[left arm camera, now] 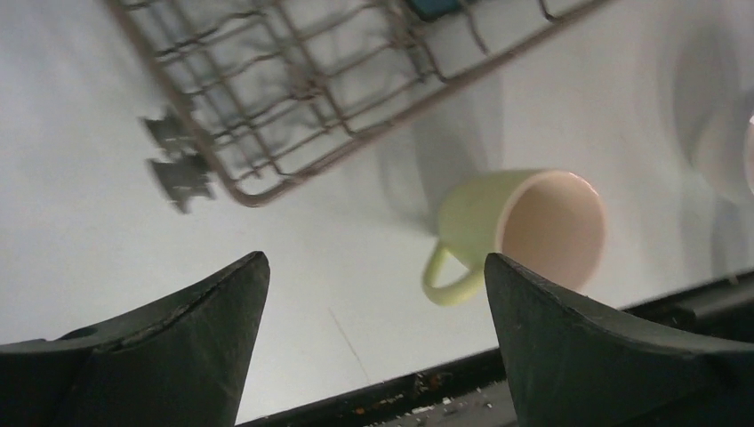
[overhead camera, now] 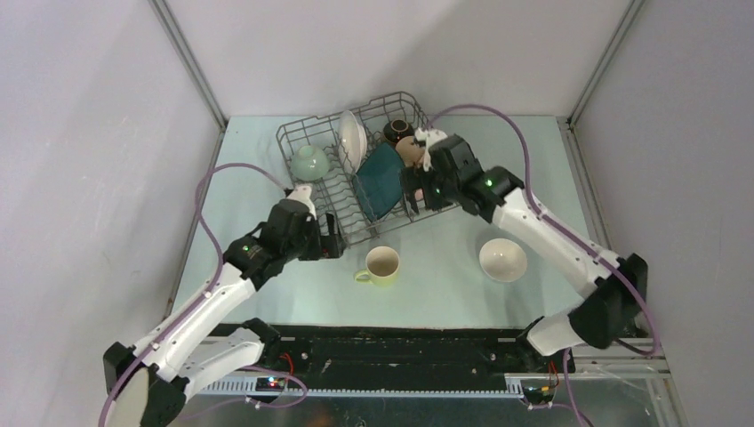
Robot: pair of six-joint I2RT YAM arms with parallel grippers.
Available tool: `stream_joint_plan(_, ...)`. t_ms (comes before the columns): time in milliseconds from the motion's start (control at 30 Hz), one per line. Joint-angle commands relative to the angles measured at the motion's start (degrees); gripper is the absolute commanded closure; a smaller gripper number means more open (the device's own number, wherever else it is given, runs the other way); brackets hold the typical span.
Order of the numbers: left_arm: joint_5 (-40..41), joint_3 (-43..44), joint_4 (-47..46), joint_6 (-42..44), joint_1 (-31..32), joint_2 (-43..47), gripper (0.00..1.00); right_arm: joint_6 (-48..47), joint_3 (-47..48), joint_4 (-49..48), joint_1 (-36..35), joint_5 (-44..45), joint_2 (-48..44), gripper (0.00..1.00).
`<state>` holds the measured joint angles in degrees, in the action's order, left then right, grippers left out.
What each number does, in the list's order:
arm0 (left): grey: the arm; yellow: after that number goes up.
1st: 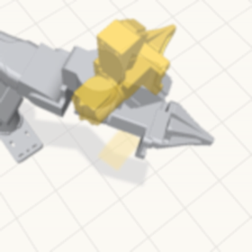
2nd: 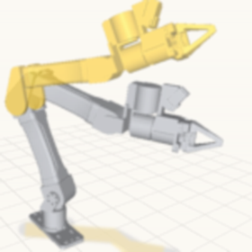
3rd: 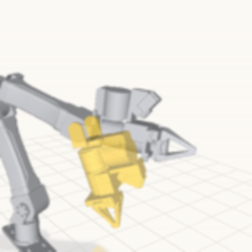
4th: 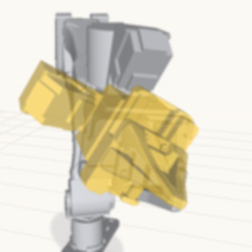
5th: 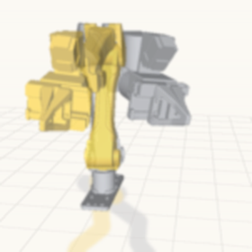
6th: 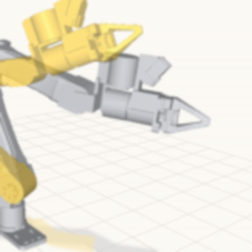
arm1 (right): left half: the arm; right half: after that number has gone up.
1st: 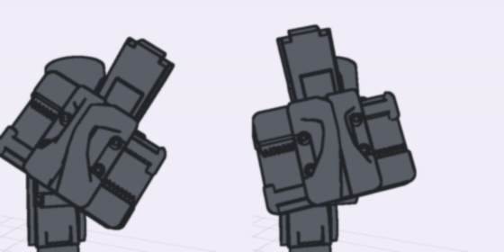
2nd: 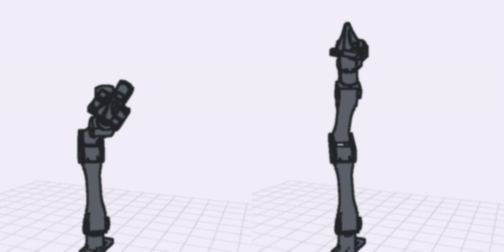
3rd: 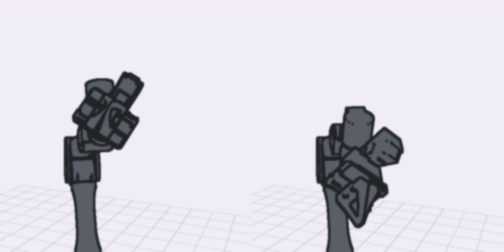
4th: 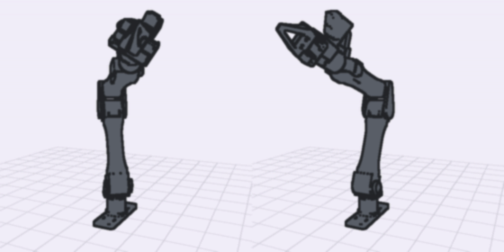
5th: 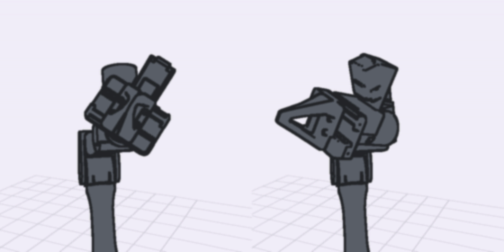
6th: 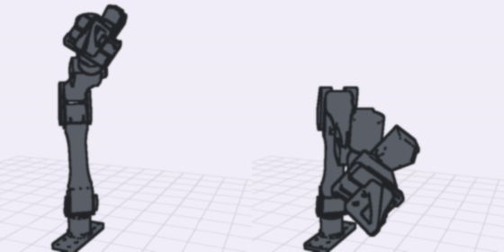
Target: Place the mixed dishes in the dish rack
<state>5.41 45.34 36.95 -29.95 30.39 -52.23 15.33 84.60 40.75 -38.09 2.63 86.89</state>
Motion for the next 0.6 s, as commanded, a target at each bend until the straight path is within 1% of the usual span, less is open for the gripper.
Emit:
stream_joint_plan(0,-3.1,-0.5,-5.9,0.5,6.1,0.1,0.03,2.9,-11.5,-7.5,-1.6,1.3,-8.6,0.02)
stream_joint_plan(33,-2.8,-0.6,-6.3,0.7,7.0,-0.3,0.02,3.3,-14.8,-8.8,-2.1,1.4,-11.2,0.02)
stream_joint_plan(133,-2.2,0.4,-8.5,1.8,11.4,-3.3,0.03,4.4,-20.9,-11.4,-3.1,1.7,-16.0,0.02)
stream_joint_plan(233,-0.6,2.7,-8.5,3.4,13.5,-7.6,0.06,6.0,-26.5,-13.8,-3.3,1.5,-20.4,0.02)
stream_joint_plan(400,-0.1,7.0,-8.0,6.0,16.5,-17.6,0.11,7.1,-31.0,-14.9,-3.2,1.5,-23.7,0.02)
stream_joint_plan(500,0.8,8.0,-8.2,5.9,17.0,-21.6,0.13,7.6,-32.8,-14.9,-3.1,1.3,-25.2,0.02)
stream_joint_plan(567,0.4,8.2,-8.7,5.8,17.1,-23.6,0.17,7.9,-33.7,-15.2,-3.1,1.0,-25.8,0.02)
